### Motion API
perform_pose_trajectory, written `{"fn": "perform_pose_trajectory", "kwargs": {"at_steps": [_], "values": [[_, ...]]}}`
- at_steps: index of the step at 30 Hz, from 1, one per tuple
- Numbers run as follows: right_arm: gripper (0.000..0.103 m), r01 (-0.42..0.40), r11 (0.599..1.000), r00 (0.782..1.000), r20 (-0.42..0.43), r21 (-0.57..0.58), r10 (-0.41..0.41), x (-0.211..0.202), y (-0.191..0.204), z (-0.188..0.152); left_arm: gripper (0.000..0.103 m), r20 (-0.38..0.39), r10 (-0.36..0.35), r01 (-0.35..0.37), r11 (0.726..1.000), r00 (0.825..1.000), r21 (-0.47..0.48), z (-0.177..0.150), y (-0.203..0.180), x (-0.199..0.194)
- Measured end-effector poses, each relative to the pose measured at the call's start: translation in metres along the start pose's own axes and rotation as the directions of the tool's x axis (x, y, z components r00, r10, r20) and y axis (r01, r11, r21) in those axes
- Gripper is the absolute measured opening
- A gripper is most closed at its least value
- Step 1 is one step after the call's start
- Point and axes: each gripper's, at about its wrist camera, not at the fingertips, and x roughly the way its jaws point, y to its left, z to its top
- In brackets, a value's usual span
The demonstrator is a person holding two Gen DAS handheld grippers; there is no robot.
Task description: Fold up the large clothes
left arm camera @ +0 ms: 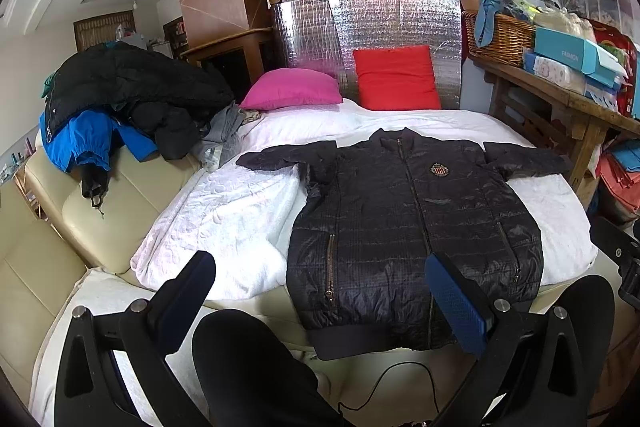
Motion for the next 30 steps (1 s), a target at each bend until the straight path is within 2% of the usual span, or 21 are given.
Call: {"fn": "perform_pose_trajectory", "kwargs": {"at_steps": [30], "values": [[0.103, -0.011, 1.000, 1.000, -0.015, -0.011, 0.011, 0.0029, 0.0031, -0.0024, 0.103, -0.008, -0.001, 0.001, 1.000, 1.000, 0.007, -0.0021, -0.0011, 0.0034]]}}
